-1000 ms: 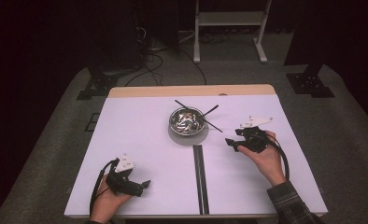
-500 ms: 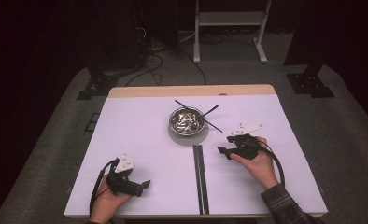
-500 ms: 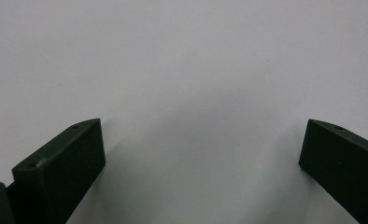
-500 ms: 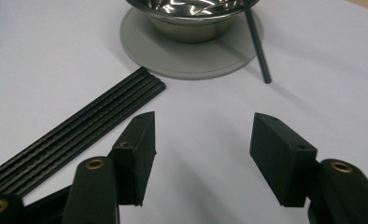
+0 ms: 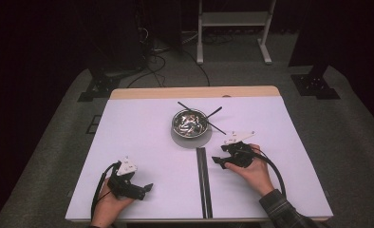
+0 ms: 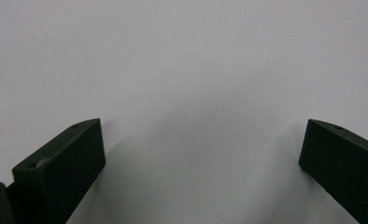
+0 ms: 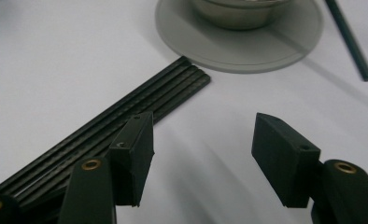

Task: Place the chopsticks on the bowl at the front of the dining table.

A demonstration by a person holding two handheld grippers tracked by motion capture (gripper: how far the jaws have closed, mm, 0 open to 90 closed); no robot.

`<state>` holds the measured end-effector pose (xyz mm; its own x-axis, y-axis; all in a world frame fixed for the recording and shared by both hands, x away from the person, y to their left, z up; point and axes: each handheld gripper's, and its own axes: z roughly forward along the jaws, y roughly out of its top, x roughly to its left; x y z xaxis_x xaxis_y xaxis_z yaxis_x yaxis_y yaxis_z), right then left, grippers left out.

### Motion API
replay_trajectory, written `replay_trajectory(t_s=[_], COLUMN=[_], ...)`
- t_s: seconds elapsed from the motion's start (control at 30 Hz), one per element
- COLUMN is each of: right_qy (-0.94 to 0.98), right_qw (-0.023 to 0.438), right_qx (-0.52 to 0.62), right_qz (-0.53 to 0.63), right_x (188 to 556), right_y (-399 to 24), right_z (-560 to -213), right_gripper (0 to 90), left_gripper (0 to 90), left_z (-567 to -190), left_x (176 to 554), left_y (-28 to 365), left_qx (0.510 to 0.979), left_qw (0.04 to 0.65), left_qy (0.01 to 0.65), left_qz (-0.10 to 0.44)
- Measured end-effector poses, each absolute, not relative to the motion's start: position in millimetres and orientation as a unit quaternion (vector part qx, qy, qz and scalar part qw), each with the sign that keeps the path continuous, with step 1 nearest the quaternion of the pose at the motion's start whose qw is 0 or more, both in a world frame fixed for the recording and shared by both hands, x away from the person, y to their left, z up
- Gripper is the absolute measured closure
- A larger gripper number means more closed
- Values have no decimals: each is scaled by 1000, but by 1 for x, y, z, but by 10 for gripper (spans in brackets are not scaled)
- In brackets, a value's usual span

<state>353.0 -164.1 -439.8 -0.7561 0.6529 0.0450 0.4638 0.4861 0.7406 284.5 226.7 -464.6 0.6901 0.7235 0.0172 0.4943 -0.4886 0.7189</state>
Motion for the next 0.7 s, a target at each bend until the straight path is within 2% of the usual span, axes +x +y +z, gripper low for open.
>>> replay_trajectory(t_s=[0.7], right_qy=[862], right_qw=[107], right_qx=[309], right_qz=[387], right_x=[343], right_y=[-140], right_z=[-453], right_gripper=[351], left_gripper=[0], left_z=[-465], left_x=[285], left_y=[227], left_qx=[848], left_qw=[356], left_qy=[359], left_qz=[161])
